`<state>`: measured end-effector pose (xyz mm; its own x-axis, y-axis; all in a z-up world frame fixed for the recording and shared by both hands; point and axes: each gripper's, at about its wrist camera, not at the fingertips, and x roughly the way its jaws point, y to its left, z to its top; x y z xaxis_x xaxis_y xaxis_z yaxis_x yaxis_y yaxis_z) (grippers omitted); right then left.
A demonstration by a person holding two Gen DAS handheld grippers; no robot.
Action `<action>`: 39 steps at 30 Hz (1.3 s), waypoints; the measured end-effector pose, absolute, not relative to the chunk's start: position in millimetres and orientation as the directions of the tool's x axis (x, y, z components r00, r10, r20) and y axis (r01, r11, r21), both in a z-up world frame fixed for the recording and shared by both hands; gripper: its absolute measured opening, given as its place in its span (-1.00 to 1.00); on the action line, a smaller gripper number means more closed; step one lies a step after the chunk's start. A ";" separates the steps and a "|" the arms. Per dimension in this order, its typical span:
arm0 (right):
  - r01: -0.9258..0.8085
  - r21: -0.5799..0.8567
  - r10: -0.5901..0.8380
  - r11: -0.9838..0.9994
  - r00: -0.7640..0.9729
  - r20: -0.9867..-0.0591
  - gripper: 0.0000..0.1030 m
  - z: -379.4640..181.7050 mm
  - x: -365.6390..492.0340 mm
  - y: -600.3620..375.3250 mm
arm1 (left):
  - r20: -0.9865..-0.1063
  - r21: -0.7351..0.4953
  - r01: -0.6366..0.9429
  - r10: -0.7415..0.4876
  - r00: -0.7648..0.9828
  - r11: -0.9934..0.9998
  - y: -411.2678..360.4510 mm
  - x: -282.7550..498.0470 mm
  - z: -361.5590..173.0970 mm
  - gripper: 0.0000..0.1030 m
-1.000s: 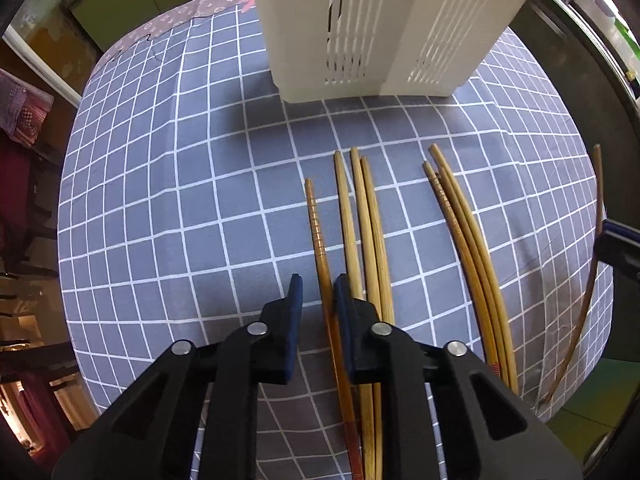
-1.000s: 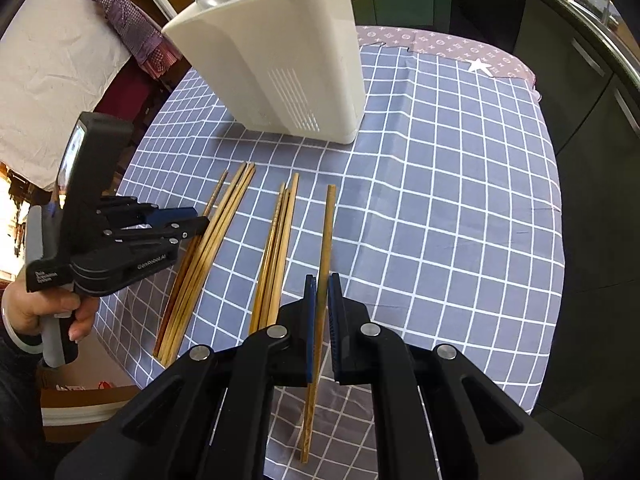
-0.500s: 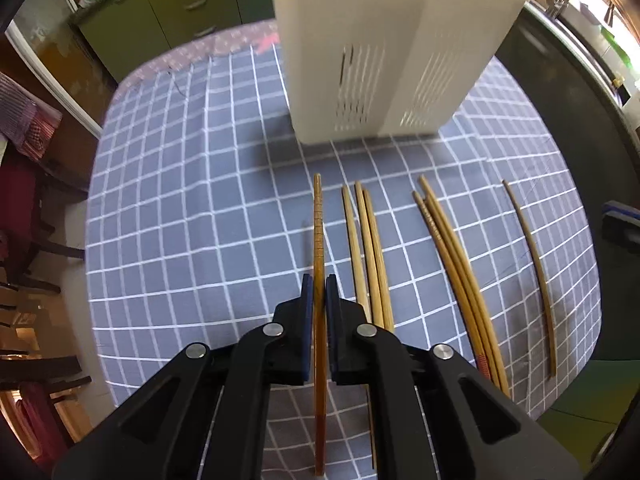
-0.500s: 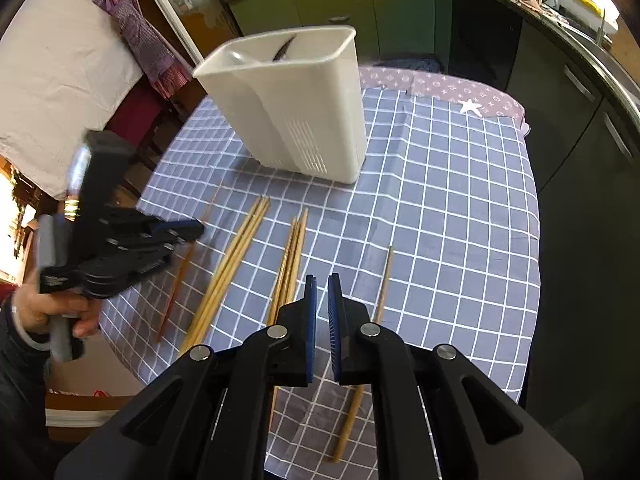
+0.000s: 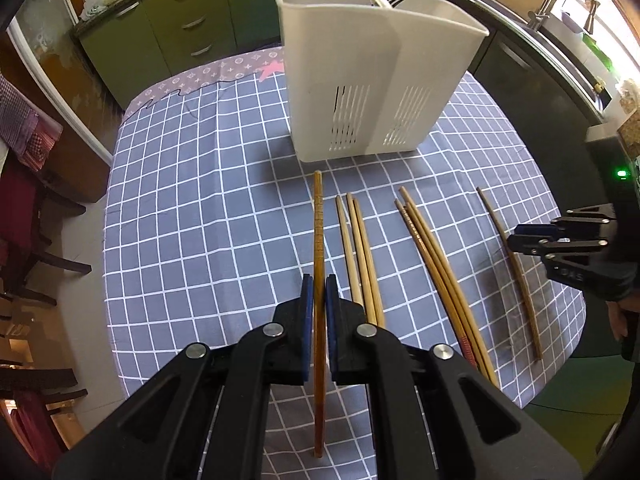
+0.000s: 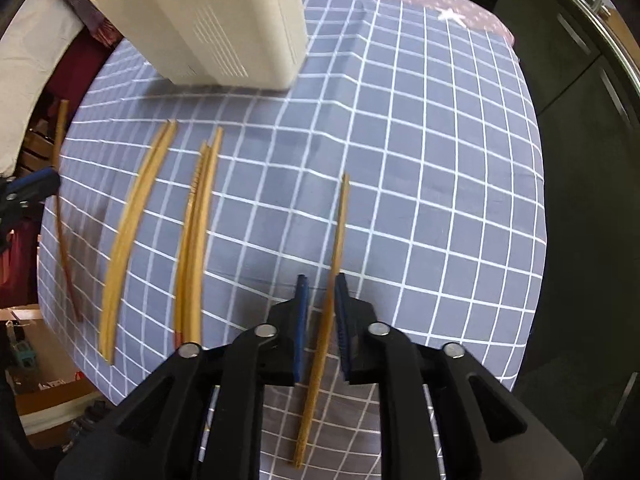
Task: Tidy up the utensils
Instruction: 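Lift the chopstick into the caddy and open the right tool while the left tool carries its chopstick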
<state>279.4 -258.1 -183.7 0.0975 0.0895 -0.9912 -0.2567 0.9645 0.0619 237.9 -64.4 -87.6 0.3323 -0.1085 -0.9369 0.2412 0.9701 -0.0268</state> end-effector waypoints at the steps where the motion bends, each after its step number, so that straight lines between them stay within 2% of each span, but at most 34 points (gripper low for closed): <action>1: -0.256 0.058 0.084 0.965 0.094 -0.992 -0.70 -185.8 280.7 -258.9 | -0.936 -0.027 0.242 -0.110 0.335 0.970 -63.7 237.8 -86.5 -0.88; 8: -0.256 0.025 0.044 0.966 0.072 -0.996 -0.70 -195.8 282.0 -256.8 | -0.926 -0.029 0.249 -0.120 0.359 0.968 -59.4 229.6 -74.3 -0.88; 10: -0.265 0.021 0.042 0.964 0.074 -0.996 -0.84 -195.8 280.8 -254.7 | -0.922 -0.024 0.250 -0.119 0.369 0.968 -57.5 227.0 -70.4 -0.88; 14: -0.266 0.031 0.060 0.963 0.099 -0.993 -0.87 -192.3 277.1 -248.3 | -0.913 -0.020 0.254 -0.121 0.389 0.967 -55.3 222.4 -64.3 -0.88; 25: -0.292 0.142 0.244 0.946 0.353 -0.903 -0.87 -89.5 242.6 -262.8 | -0.897 -0.026 0.261 -0.138 0.419 0.965 -48.9 212.0 -50.8 -0.88; 29: -0.306 0.145 0.270 0.941 0.419 -0.867 -0.87 -64.7 229.5 -261.0 | -0.890 -0.024 0.262 -0.140 0.433 0.965 -46.9 209.6 -45.2 -0.88; 39: -0.324 0.141 0.285 0.936 0.457 -0.843 -0.87 -52.5 223.6 -264.1 | -0.869 -0.012 0.266 -0.141 0.474 0.964 -45.0 203.5 -31.7 -0.88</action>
